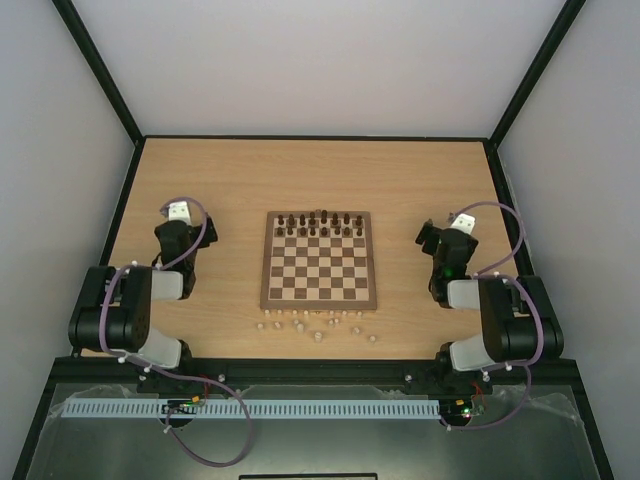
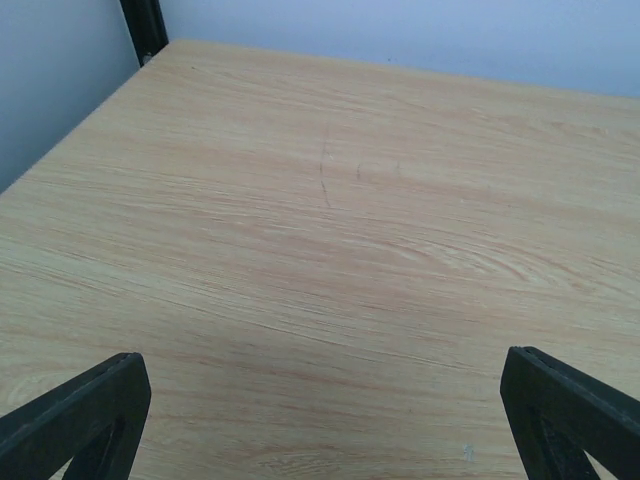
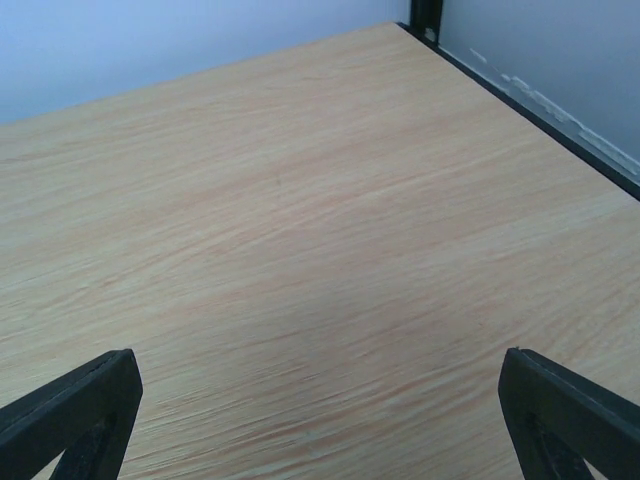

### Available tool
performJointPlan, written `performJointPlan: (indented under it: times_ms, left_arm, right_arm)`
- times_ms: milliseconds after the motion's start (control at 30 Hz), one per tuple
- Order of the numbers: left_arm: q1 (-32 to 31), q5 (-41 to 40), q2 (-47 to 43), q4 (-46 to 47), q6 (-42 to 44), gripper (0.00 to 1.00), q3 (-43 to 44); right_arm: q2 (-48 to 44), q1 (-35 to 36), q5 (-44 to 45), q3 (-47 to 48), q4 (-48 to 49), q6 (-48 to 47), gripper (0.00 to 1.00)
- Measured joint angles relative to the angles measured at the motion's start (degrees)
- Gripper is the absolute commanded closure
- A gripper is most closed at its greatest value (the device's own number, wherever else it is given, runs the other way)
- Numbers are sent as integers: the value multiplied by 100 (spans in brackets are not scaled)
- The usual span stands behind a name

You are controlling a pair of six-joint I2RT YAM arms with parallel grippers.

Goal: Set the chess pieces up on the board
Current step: Reset both arms

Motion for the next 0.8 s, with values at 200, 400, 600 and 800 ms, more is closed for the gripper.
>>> performJointPlan:
  times_ms: [200,400,600,800]
  left_arm:
    - [50,179,111,498,31,1,-107]
    - [24,109,114,693,35,1,-127]
    - [20,92,114,765,39,1,-127]
    - [-4,57,114,791,50,1,-129]
  right_arm:
    - [304,4,-424,-516,1088,-175,1]
    - [409,2,-535,-525,1311,-219,1]
    - [409,2,-555,-525,1410,-236,1]
    - [409,2,-560,-525,1425,-254,1]
